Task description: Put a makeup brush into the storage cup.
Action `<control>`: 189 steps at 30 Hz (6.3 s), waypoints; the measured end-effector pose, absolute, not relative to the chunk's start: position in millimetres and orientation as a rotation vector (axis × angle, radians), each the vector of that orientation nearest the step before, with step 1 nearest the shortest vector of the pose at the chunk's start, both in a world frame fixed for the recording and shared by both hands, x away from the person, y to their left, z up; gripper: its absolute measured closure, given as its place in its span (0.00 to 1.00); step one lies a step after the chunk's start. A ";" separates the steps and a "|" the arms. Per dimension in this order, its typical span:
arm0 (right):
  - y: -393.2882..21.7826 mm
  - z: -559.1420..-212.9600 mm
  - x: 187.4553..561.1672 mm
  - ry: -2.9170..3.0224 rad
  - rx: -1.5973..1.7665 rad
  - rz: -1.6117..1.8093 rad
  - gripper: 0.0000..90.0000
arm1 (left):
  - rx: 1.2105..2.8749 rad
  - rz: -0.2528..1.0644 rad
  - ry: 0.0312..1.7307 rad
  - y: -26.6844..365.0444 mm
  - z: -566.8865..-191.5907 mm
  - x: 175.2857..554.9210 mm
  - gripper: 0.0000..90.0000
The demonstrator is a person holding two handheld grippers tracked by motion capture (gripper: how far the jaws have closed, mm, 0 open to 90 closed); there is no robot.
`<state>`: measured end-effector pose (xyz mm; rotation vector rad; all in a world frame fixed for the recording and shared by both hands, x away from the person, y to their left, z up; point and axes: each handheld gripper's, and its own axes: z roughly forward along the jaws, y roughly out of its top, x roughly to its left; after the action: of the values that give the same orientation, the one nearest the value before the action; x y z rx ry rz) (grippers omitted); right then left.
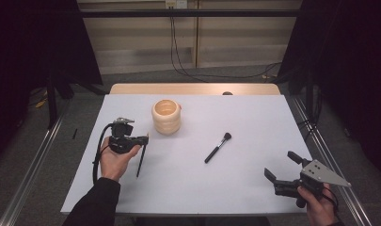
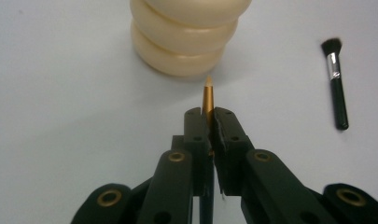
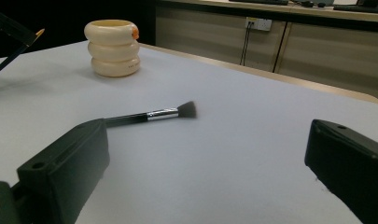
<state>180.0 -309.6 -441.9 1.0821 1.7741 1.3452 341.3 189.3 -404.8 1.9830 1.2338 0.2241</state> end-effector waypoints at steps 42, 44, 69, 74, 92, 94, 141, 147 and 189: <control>-308.8 -440.1 182.2 1.762 1.110 1.441 0.00 | 1.649 0.344 0.936 197.1 -377.1 305.8 0.94; -308.1 -439.6 182.8 1.761 1.100 1.455 0.00 | 1.646 0.344 0.934 196.3 -375.3 304.5 0.94; -256.5 -426.6 202.4 1.962 0.955 1.649 0.05 | 1.646 0.273 0.835 168.9 -369.2 296.8 0.94; -237.5 -424.7 209.8 1.980 0.918 1.680 0.00 | 1.649 0.267 0.820 162.3 -367.0 293.1 0.94; -192.4 -410.3 234.2 2.105 0.865 1.756 0.06 | 1.668 0.258 0.729 129.7 -346.0 275.6 0.94; -186.9 -407.6 237.3 2.111 0.850 1.768 0.07 | 1.666 0.254 0.727 126.9 -345.9 276.3 0.94; -141.5 -396.2 285.6 2.239 0.739 1.911 0.76 | 1.673 0.157 0.666 90.1 -357.6 284.0 0.94; -141.2 -397.5 286.4 2.248 0.732 1.924 0.87 | 1.675 0.152 0.660 89.0 -358.2 283.8 0.94; -149.8 -392.8 287.2 2.253 0.736 1.888 0.92 | 1.661 0.170 0.599 88.0 -360.7 283.2 0.89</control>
<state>287.2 -149.8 -392.8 0.7364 2.2527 1.8879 283.2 88.0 -360.7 1.6611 0.5994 0.1704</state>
